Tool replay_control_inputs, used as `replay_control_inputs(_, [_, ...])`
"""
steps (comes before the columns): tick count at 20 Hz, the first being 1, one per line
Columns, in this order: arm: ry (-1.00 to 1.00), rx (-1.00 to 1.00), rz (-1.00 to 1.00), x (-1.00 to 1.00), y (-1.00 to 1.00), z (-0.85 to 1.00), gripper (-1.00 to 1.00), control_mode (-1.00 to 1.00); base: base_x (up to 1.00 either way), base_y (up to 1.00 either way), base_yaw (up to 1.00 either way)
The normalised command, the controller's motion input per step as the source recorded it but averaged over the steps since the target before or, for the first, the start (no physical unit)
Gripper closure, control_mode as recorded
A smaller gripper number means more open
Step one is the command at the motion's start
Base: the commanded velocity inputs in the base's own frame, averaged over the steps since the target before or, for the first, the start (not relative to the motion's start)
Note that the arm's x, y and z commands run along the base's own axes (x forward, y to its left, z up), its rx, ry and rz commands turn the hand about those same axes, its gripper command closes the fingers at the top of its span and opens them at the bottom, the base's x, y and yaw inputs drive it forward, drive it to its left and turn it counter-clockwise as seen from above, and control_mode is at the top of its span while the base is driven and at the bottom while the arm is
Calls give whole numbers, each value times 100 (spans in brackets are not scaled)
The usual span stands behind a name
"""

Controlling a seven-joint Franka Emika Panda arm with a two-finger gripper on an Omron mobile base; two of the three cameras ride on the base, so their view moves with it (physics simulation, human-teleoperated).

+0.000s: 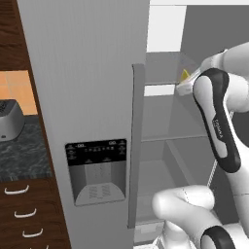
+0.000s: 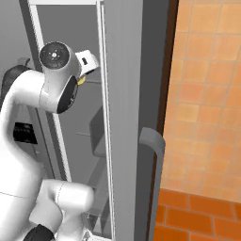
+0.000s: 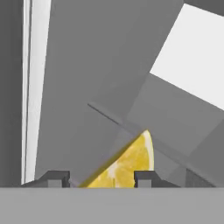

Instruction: Place one lemon wedge and one chicken drumstick in each tupperware on the nearby counter, to pack two identical lunches.

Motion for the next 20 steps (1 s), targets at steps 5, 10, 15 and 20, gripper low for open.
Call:
replay_control_inputs(5, [0,-17,0,-100,12,-10,100,-100,0,0,0])
replay_control_inputs(10, [0,0,0,0,0,0,100,100,-90,87,2])
replay_control_inputs(15, [0,0,0,0,0,0,100,100,-29,100,5])
replay_control_inputs(20, [0,0,0,0,0,0,100,100,15,100,3])
